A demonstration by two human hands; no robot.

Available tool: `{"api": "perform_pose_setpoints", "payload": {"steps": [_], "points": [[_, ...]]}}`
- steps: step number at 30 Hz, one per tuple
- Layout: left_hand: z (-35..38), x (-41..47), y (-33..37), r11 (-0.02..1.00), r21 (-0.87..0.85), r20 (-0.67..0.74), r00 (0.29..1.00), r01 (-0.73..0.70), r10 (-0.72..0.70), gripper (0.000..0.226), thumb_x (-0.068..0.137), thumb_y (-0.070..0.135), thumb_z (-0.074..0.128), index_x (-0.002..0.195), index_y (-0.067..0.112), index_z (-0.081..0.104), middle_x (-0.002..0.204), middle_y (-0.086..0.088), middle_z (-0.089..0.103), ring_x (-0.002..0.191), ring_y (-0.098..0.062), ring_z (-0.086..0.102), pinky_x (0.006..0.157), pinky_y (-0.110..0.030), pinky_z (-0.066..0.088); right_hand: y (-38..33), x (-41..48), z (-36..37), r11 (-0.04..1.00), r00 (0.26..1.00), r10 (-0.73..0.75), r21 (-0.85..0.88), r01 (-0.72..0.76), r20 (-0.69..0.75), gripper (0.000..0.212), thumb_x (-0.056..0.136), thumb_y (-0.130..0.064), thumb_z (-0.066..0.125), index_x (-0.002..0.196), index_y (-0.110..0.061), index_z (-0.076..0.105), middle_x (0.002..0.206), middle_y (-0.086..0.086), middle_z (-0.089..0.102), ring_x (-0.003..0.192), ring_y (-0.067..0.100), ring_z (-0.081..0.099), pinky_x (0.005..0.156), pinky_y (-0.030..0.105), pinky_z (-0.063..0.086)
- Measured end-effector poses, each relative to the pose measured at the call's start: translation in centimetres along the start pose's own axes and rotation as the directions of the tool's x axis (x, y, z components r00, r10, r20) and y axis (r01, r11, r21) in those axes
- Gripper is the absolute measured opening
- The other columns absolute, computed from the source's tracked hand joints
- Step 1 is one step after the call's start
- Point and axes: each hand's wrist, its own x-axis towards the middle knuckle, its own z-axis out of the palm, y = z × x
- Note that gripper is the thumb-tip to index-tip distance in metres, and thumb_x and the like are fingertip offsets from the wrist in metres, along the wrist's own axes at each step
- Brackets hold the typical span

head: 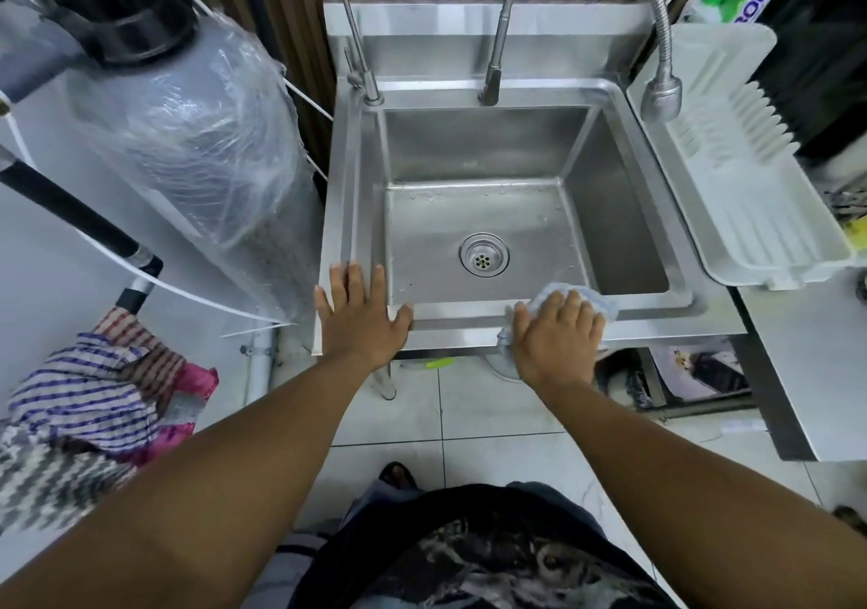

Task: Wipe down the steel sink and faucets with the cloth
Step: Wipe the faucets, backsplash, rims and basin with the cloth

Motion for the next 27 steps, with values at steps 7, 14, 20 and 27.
{"api": "perform_pose_setpoints", "payload": {"steps": [7,14,20,27], "points": [[0.9,-0.7,6.2,1.0,-0.002,0.06,0.998,0.001,-0.001,0.077,0.095,0.07,0.013,0.157,0.029,-0.006,0.164,-0.008,-0.019,0.148,-0.032,-0.025,0.117,-0.058,-0.012,-1.3,-2.2,-0.7,0.836,0.805,-0.539,0.043,0.547,0.246,0.078,0.09,-0.054,0.004,0.158,-0.019,0.019,0.166,0.02,0.009,0.153,0.037,0.01,0.122,0.046,0.009],[0.5,0.0,6.4,0.998,0.033,0.109,0.993,-0.049,0.045,0.073,0.094,0.067,0.013,0.157,0.035,-0.004,0.165,-0.007,-0.015,0.149,-0.031,-0.024,0.117,-0.059,-0.014,7.9,2.0,-2.2,0.959,0.957,-0.274,-0.045,0.28,0.097,0.065,0.1,-0.048,0.02,0.145,-0.01,0.048,0.148,0.025,0.045,0.131,0.043,0.046,0.108,0.049,0.037],[0.0,1.9,5.8,0.971,0.099,0.166,0.966,-0.217,0.199,0.07,0.094,0.067,0.011,0.156,0.039,-0.005,0.166,-0.003,-0.01,0.15,-0.027,-0.021,0.116,-0.058,-0.016,4.4,0.8,-0.2,0.998,0.998,-0.052,0.029,0.053,-0.024,0.058,0.103,-0.039,0.028,0.14,-0.001,0.052,0.147,0.029,0.044,0.136,0.047,0.04,0.115,0.054,0.031],[-0.3,2.4,4.9,0.935,0.075,0.168,0.929,-0.345,0.33,0.056,0.103,0.045,0.012,0.157,0.034,0.001,0.167,-0.002,-0.001,0.152,-0.027,-0.01,0.118,-0.058,-0.011,-3.6,-3.0,2.0,0.946,0.953,-0.303,0.123,0.3,0.005,0.056,0.1,-0.042,0.031,0.133,-0.01,0.062,0.14,0.02,0.057,0.129,0.041,0.053,0.109,0.051,0.042]]}}
